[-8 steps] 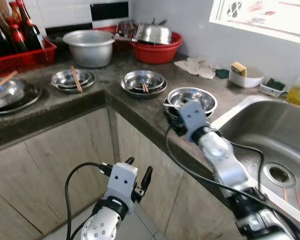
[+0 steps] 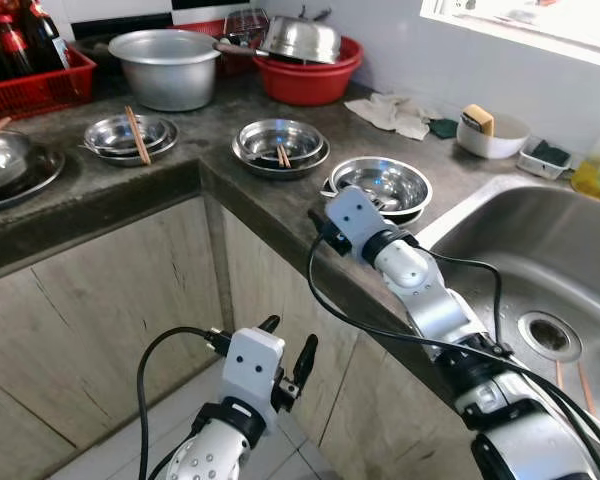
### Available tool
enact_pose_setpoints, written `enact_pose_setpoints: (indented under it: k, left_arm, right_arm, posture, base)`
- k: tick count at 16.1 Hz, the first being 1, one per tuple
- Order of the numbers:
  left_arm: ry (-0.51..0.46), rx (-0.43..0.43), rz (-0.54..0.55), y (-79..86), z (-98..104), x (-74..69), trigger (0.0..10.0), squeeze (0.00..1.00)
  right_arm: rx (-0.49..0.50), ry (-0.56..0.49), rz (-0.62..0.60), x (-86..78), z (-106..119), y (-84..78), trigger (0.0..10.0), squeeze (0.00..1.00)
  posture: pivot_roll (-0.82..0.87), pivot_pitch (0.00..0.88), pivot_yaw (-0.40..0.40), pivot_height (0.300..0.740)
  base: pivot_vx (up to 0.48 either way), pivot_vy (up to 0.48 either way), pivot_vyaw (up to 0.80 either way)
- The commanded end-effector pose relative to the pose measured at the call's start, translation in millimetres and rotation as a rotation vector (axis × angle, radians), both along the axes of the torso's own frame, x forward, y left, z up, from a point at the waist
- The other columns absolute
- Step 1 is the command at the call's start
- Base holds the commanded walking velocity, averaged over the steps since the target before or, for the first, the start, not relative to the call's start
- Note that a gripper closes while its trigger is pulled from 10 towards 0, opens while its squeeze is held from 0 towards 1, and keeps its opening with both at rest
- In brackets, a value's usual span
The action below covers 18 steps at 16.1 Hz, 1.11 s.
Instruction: Kitchen organization
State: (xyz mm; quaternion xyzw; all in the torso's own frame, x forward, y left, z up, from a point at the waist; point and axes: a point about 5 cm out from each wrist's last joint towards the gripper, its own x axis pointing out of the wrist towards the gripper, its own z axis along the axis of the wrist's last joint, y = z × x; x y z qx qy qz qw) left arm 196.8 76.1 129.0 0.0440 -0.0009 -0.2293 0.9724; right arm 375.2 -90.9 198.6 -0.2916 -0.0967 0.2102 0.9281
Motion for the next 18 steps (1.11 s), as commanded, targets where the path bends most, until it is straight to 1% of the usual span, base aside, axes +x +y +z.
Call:
enact_pose_setpoints:
  k: [1,3,5,11,12,13,14,18]
  left_arm:
    - [-0.016,-0.014,-0.002,-2.1,6.4,-3.4,10.0,0.00]
    - [-0.018,-0.016,-0.003,-2.5,7.8,-5.5,10.0,0.00]
    - [-0.044,-0.037,-0.013,-3.4,12.5,-7.2,10.0,0.00]
    - [-0.054,-0.043,-0.016,-4.9,14.3,-6.7,10.0,0.00]
    - [-0.053,-0.043,-0.014,-5.0,14.0,-6.4,10.0,0.00]
    - [-0.052,-0.042,-0.013,-5.0,13.7,-6.0,10.0,0.00]
    - [-0.051,-0.041,-0.012,-5.0,13.5,-5.8,10.0,0.00]
    - [-0.049,-0.040,-0.009,-4.5,12.1,-4.9,10.0,0.00]
  right_arm:
    - [-0.020,-0.012,-0.008,4.1,3.2,-0.4,10.0,0.00]
    - [-0.030,-0.021,-0.040,10.9,4.8,-2.5,10.0,0.00]
    - [-0.025,-0.050,-0.057,16.6,12.2,-1.7,10.0,0.00]
    - [-0.016,-0.091,-0.071,25.7,27.0,4.0,10.0,0.00]
    - [-0.017,-0.089,-0.070,26.5,27.1,4.7,9.5,0.00]
    - [-0.020,-0.087,-0.070,26.9,26.5,4.9,6.9,0.00]
    - [-0.021,-0.087,-0.072,27.3,26.0,5.0,0.0,0.00]
    - [-0.023,-0.091,-0.074,27.9,24.3,4.0,0.0,0.00]
  posture:
    - [0.12,0.132,-0.093,0.740]
    - [0.13,0.134,-0.098,0.740]
    - [0.13,0.134,-0.103,0.740]
    - [0.13,0.127,-0.111,0.740]
    - [0.13,0.126,-0.111,0.740]
    - [0.13,0.124,-0.112,0.740]
    - [0.13,0.124,-0.113,0.740]
    - [0.13,0.115,-0.114,0.740]
  base:
    - [0.000,0.000,0.00]
    - [0.000,0.000,0.00]
    - [0.000,0.000,0.00]
    - [0.000,0.000,0.00]
    - [0.000,0.000,0.00]
    - [0.000,0.000,0.00]
    - [0.000,0.000,0.00]
    - [0.000,0.000,0.00]
